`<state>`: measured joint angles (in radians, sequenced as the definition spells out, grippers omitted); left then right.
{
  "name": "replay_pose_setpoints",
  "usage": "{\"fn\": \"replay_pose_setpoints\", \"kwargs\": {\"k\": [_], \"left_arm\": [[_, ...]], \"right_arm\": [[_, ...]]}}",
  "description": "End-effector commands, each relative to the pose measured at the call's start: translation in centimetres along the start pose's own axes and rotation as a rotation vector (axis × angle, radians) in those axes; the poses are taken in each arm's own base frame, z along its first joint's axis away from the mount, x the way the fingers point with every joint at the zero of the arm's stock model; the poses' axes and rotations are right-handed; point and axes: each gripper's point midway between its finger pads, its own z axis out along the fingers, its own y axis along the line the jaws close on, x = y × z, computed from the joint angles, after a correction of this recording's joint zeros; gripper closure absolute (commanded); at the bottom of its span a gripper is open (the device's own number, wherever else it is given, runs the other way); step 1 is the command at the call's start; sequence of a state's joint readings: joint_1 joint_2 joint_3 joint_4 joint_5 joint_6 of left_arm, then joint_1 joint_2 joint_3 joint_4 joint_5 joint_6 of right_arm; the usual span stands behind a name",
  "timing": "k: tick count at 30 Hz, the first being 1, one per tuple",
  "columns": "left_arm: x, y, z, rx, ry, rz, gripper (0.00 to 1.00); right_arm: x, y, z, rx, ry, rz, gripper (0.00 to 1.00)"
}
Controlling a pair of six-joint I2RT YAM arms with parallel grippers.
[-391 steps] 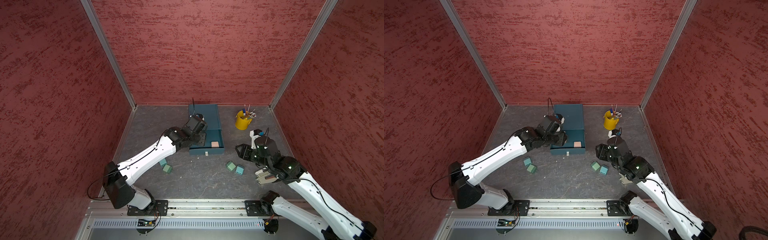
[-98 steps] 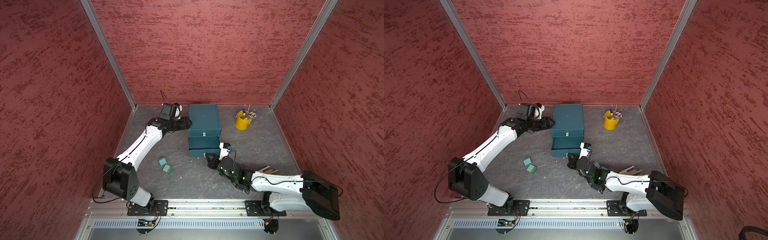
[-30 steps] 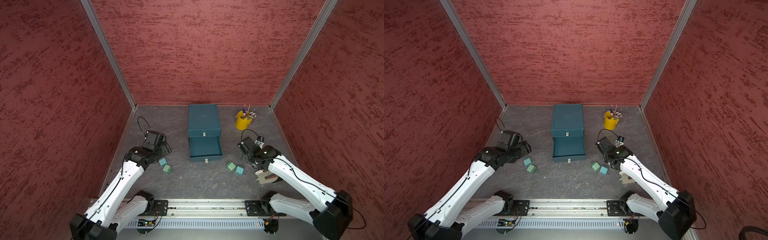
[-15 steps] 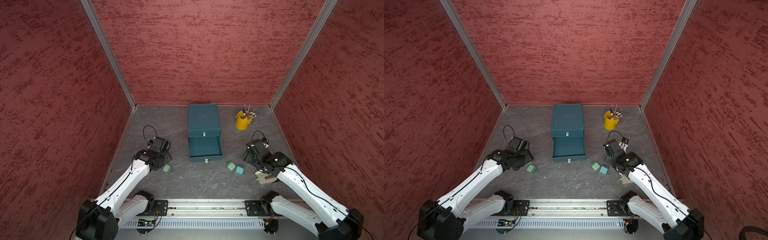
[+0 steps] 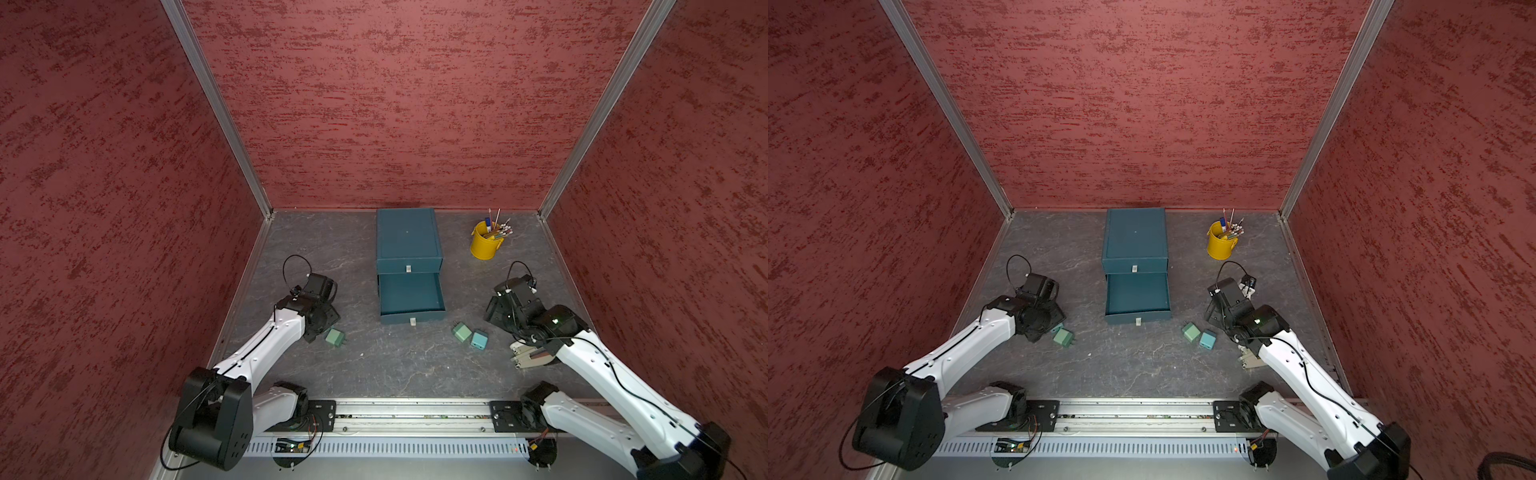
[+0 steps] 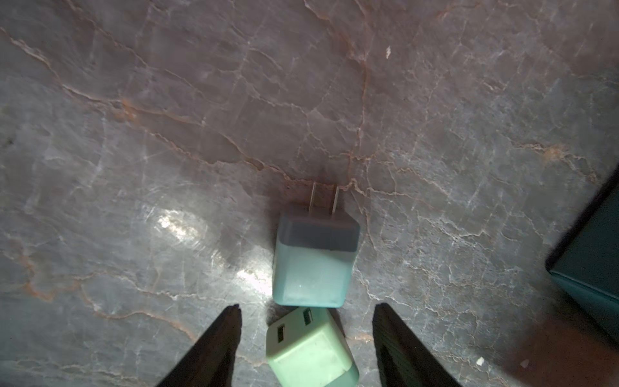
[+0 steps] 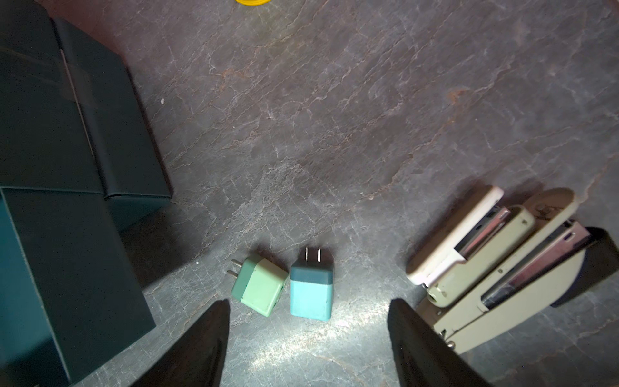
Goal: Place the plugs into the drawer by color
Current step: Pick up the plug from the center of the board.
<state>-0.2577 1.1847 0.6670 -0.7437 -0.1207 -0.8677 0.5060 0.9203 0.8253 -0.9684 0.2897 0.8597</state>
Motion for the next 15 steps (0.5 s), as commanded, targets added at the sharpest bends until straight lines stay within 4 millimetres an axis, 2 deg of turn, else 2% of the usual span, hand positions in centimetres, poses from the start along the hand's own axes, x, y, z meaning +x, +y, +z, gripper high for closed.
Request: {"fn": "replay_pose_setpoints", "kwargs": {"k": [1, 15], "left_arm": [[-0.6, -0.8, -0.1, 0.019, -0.027, 0.0, 0.32], [0.3, -0.2, 0.5, 0.004, -0.029, 0.064, 0.25]], "right_arm": [[-0.1, 0.1, 0.2, -0.01, 0.0, 0.004, 0.21], [-0.7, 1.3, -0.5, -0.059, 0.0, 0.021, 0.21]]}}
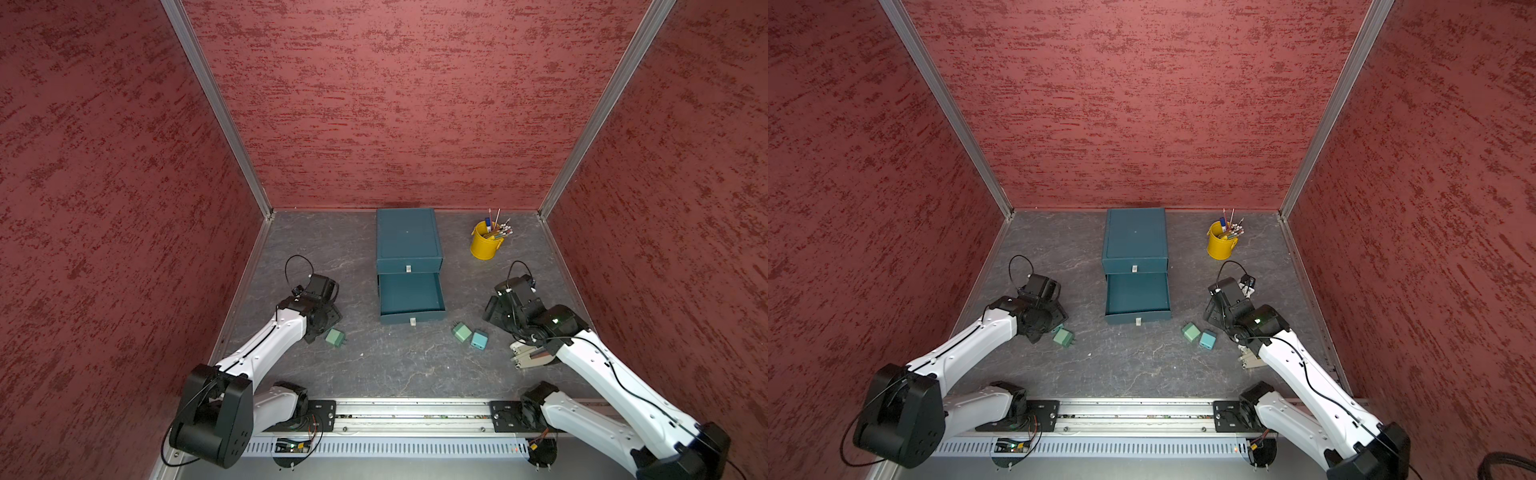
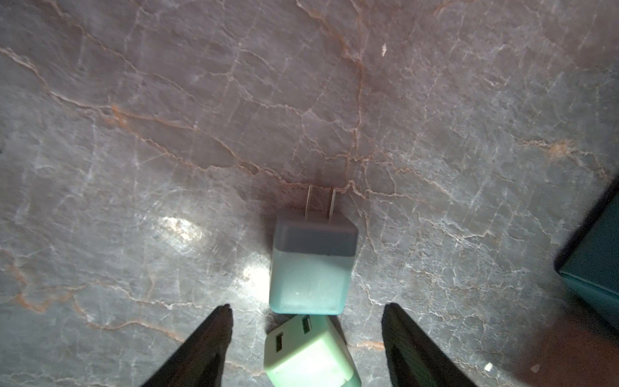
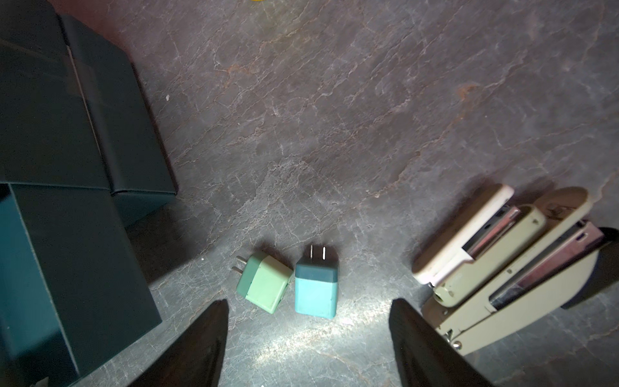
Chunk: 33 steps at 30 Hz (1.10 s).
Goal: Place the plugs into the drawer by color
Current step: Pick up the plug from the center of the board.
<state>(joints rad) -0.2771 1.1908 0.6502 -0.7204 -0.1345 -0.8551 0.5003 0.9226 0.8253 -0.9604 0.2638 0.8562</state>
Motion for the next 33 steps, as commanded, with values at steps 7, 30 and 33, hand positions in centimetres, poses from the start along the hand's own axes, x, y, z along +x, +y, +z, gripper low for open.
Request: {"fn": "replay_pose_setpoints", "kwargs": {"k": [7, 30, 33], "left_arm": [[-0.2, 0.2, 0.9, -0.031, -0.03, 0.049, 0.24], [-1.5, -0.1, 2.4, -0.052, -0.037, 0.048, 0.49], [-1.7, 0.1, 2.2, -0.061, -0.045, 0.049, 0.53]], "right_arm": [[-0.2, 0.6, -0.2, -0.047, -0.004, 0.022, 0.21], [0.0, 0.7, -0.7, -0.065, 0.003, 0.005, 0.21], [-0.3, 1.1, -0.9, -0.077, 0.0, 0.001, 0.21]]}}
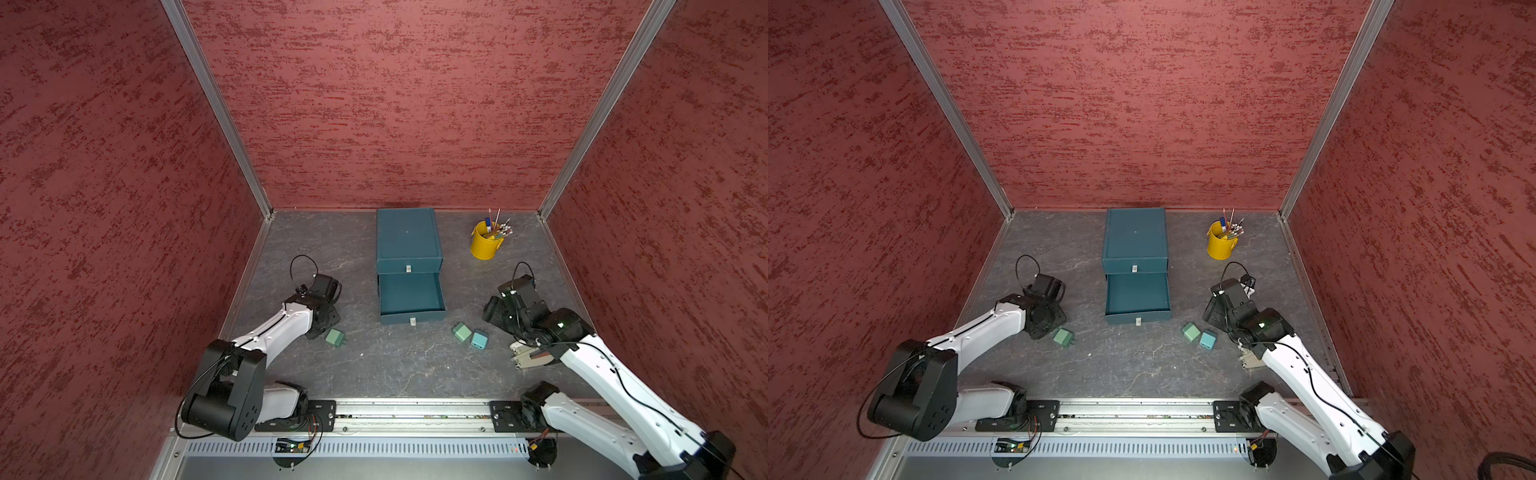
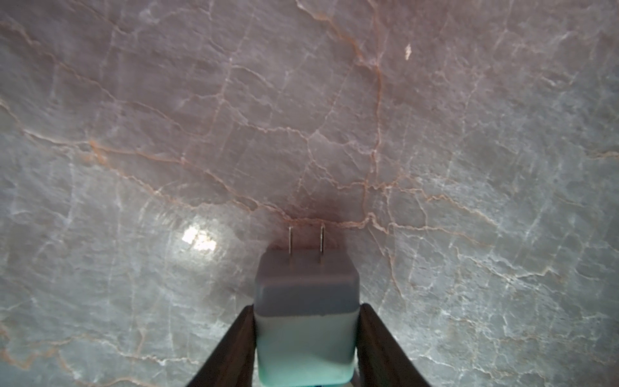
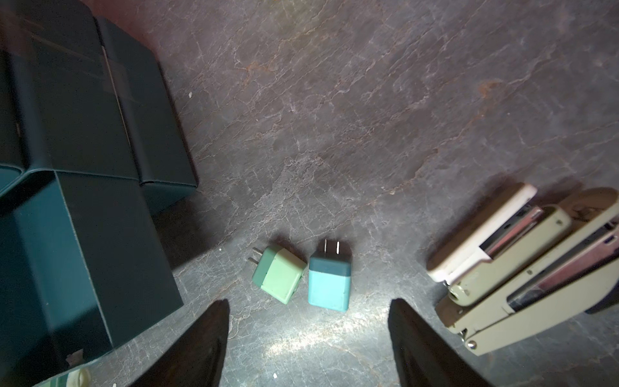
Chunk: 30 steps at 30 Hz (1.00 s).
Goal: Place the plugs into the drawer by color
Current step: Pick up the plug from the center of the board, then place the plug in the drawer.
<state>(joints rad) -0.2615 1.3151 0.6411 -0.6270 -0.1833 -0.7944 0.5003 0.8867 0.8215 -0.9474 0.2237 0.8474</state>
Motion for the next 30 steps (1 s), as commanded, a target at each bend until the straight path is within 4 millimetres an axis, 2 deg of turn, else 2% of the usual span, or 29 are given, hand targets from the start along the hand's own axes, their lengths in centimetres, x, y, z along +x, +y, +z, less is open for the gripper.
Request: {"fn": "replay_pose_setpoints", "kwargs": {"k": [1, 9, 13, 17, 24, 27, 30], "left_arm": [[-0.9, -0.2, -0.4, -0.001, -0.028, -0.007, 0.55], [-0.8, 0.2, -0.8, 0.007, -0.04, -0.012, 0.56], [-2.0, 0.0, -3.1, 0.038, -0.098, 0.007, 0.69], [-4.4, -0.9, -7.5, 0.097, -0.189, 0.022, 0.87], [-7.3, -3.7, -16.8, 0.255, -0.311, 0.066, 0.98], [-7.4, -6.4, -21.3, 0.37, -0.362, 0.121, 0.99], [-5.8, -10.5, -25.5, 0.528, -0.394, 0.228, 0.99]], "right_arm": [[-0.5, 0.6, -0.2, -0.021, -0.004, -0.003, 0.21], [0.0, 0.7, 0.3, -0.025, 0.022, -0.005, 0.22], [0.1, -0.1, -0.4, -0.021, 0.004, 0.006, 0.22], [0.3, -0.7, -0.8, -0.01, 0.002, 0.008, 0.22], [0.1, -0.8, -0.9, 0.002, -0.003, 0.003, 0.22], [-0.1, -0.7, -1.0, 0.002, -0.013, 0.004, 0.22], [-0.1, -0.8, -0.9, 0.008, -0.011, 0.006, 0.22]]}}
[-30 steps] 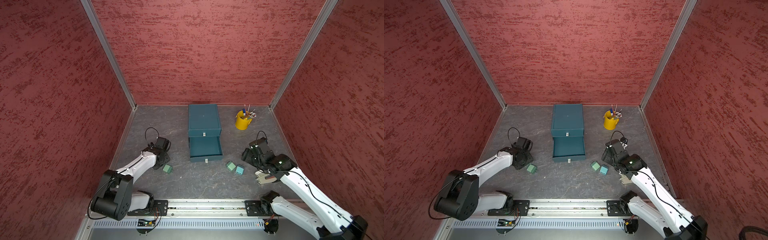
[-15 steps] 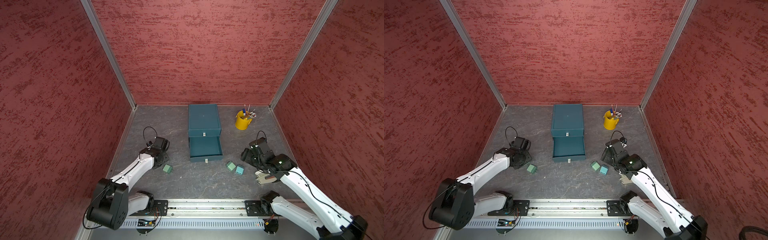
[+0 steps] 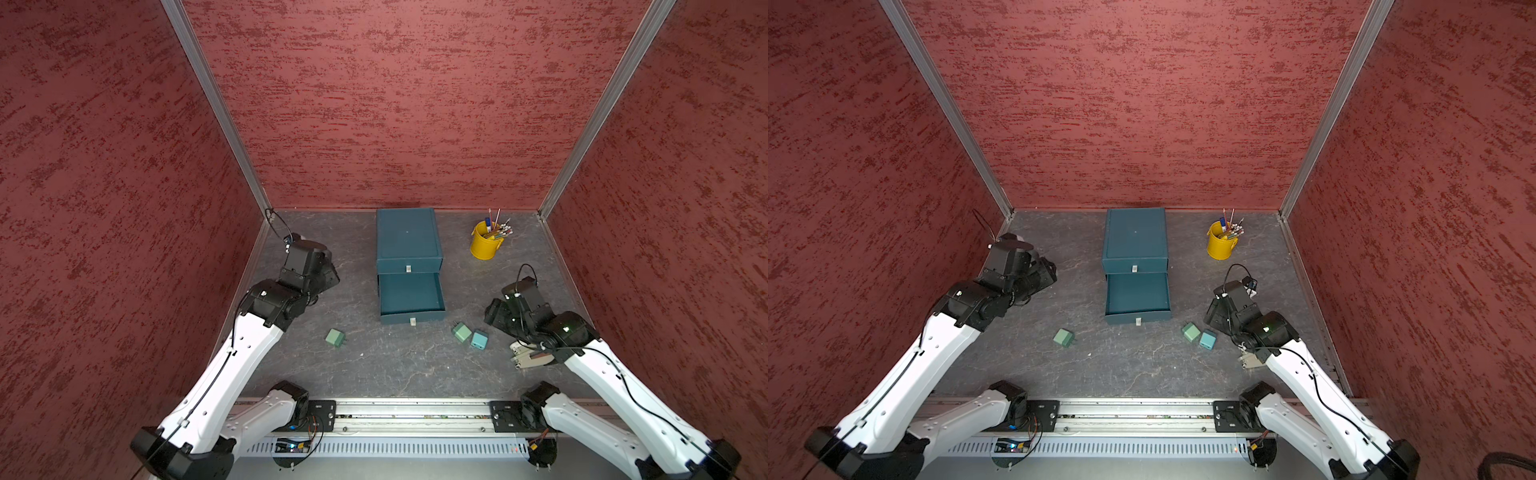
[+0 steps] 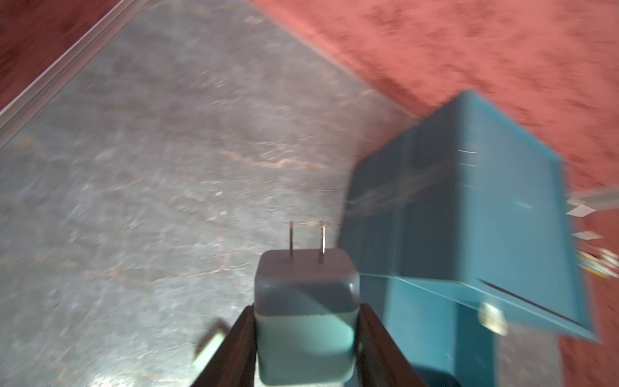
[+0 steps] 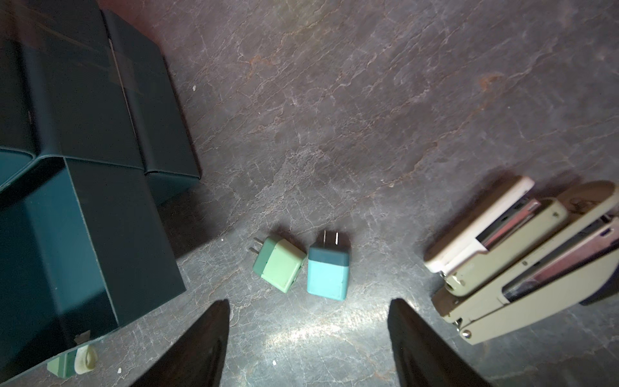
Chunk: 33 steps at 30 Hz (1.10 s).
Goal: Place the plugs into the drawer by color
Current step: Place the plug in the drawer.
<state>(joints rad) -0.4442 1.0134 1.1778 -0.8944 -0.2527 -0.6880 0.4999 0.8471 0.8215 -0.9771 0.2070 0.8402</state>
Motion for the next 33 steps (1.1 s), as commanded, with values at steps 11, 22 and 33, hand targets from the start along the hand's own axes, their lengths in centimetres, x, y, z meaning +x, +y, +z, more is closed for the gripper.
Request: {"fn": "replay_pose_setpoints", "kwargs": {"k": [11, 22, 33], "left_arm": [[11.3, -17.1, -0.9, 0.367, 0.106, 0.523, 0.98], [14.1, -12.1, 6.4, 0.066, 0.155, 0.571, 1.0], [16.6, -10.5, 8.5, -0.006, 0.226, 0.624, 1.0]], "right_arm": [[0.6, -1.7, 0.5, 0.044, -0.008, 0.04, 0.22], [0.7, -2.4, -0.2, 0.051, -0.016, 0.011, 0.22], [0.6, -2.1, -0.4, 0.03, -0.023, 0.018, 0.22]]}}
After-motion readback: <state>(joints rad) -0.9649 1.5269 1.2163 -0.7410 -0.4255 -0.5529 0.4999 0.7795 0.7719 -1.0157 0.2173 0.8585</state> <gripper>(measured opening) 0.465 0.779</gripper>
